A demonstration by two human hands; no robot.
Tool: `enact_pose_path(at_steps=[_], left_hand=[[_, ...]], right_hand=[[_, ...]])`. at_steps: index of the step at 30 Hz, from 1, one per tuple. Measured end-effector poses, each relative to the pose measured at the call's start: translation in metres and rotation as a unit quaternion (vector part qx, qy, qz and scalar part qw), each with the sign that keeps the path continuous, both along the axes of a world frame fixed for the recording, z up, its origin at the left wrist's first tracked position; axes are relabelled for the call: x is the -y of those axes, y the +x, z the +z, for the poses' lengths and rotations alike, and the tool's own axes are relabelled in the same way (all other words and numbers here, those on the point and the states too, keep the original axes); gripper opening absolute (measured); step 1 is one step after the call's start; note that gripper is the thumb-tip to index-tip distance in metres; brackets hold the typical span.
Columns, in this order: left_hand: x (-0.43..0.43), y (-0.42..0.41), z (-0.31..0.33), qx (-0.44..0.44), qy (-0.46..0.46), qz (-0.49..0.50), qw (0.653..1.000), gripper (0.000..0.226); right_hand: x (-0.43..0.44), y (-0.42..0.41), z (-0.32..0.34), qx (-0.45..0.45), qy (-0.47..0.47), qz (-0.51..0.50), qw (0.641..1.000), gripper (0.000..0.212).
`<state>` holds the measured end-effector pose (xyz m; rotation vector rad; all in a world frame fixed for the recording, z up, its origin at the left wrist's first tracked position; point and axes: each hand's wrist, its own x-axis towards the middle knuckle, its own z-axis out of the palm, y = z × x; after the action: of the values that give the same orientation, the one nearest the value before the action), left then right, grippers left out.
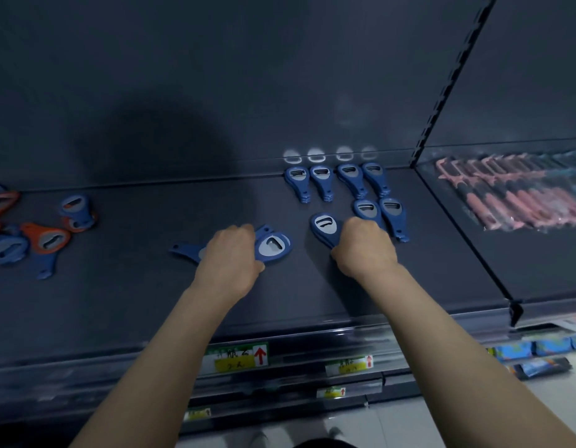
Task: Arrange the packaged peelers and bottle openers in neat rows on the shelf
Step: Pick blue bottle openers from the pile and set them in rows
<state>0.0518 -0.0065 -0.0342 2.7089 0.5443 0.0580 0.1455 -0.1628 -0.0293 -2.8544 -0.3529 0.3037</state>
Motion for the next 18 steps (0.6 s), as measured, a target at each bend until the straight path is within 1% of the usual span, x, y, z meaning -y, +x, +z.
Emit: enact_pose_path(at_steps=[3,6,9,11,14,16,18], left_hand=[[0.002,0.001,0.001,-0.008,0.033,0.007,0.999,0.018],[0.006,0.005,0.0,0.001,0.005,-0.012,1.0,0.01],[0.009,0.009,0.002,-0.009,-0.022,0.0,1.0,0.019],[0.008,0.01,0.004,-0.034,0.006,0.014,0.999,0.02],[0.007,0.013,0.004,-0.058,0.076,0.02,0.995,0.025],[0.009,0.016,0.002,-0.043,0.078,0.012,0.996,0.025],[0.013,0.018,0.0,-0.029,0.068,0.016,0.997,0.025]], right_hand=[[-0.002,0.002,0.001,0.005,0.002,0.011,1.0,0.011],[-0.002,0.004,0.0,0.009,0.008,0.011,1.0,0.012],[0.003,0.006,-0.002,0.004,0.002,0.008,1.0,0.012],[0.006,0.007,-0.002,-0.001,-0.001,0.006,1.0,0.015],[0.006,0.01,-0.004,0.003,0.008,-0.001,1.0,0.018],[0.006,0.011,-0.006,0.01,0.019,-0.008,1.0,0.015],[0.008,0.011,-0.008,0.014,0.027,-0.013,0.999,0.018]])
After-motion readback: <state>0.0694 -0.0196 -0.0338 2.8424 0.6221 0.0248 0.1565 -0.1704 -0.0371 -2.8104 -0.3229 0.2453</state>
